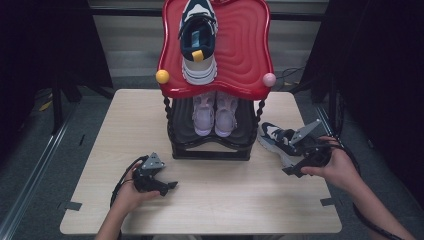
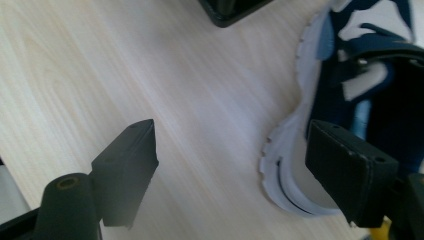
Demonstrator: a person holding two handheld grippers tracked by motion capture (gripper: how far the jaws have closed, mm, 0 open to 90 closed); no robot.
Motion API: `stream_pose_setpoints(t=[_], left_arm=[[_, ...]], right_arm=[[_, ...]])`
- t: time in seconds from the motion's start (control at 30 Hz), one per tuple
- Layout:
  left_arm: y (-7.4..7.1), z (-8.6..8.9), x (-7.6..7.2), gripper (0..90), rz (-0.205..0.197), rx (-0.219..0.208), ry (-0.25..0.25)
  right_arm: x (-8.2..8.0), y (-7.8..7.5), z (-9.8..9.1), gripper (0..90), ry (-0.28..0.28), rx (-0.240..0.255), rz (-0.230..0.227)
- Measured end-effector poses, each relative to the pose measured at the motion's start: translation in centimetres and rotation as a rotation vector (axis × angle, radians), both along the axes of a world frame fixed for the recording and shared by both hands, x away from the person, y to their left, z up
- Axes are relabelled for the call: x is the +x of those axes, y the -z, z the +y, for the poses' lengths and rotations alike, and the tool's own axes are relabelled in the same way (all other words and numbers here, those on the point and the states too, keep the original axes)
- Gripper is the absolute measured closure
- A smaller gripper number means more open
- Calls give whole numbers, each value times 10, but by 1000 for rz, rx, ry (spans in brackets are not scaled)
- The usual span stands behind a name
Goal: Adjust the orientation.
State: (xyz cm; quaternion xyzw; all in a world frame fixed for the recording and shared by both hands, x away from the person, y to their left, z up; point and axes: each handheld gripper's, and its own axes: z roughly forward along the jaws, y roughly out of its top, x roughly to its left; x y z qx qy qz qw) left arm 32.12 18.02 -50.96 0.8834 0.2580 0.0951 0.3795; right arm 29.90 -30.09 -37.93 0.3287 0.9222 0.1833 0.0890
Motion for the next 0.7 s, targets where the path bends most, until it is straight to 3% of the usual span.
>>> stream_pose_setpoints(t=[0.23, 0.43, 0.7], left_arm=[[0, 0, 0, 105, -1, 0, 0], [0, 0, 0, 103, 2, 0, 2], [0, 0, 0, 101, 1, 0, 3]], right_arm=[[16, -2, -9, 202, 32, -35, -12], [26, 13, -15, 197, 41, -91, -10], [33, 29, -19, 198, 56, -101, 9]])
